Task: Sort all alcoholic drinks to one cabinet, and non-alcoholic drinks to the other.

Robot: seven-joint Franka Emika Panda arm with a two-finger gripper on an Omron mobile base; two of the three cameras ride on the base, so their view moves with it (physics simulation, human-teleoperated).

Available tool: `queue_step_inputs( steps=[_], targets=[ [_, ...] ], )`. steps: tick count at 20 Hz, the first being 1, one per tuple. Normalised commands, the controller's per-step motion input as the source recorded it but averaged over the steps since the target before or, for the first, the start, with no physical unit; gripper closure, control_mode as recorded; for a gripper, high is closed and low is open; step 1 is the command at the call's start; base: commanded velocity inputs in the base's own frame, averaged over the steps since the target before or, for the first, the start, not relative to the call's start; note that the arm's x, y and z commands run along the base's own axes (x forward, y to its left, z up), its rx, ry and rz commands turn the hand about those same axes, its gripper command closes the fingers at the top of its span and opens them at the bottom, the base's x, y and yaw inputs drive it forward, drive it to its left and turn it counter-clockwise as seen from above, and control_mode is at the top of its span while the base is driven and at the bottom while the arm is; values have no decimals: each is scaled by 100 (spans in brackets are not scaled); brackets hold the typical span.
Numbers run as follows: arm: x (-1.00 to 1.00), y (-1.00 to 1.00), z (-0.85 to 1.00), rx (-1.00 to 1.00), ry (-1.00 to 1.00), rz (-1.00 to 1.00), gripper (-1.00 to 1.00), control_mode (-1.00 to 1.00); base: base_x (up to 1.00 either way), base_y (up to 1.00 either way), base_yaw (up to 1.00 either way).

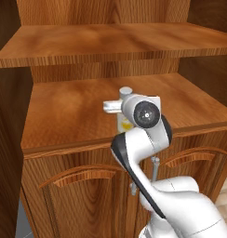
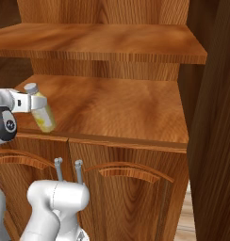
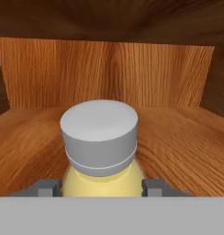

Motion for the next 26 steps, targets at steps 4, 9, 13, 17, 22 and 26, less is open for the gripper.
queue_step_inputs(
  steps=[4,9,13,17,22,26],
  targets=[
    [52,10,0,0,0,7,100,-100,0,0,0],
    [52,14,-16,0,0,5,100,-100,0,0,0],
    [51,14,-28,0,0,5,100,-100,0,0,0],
    [48,10,-19,0,0,3,100,-100,0,0,0],
    [31,1,-12,0,0,3,100,-100,0,0,0],
    [12,0,-35,0,-2,3,100,-100,0,0,0]
  ],
)
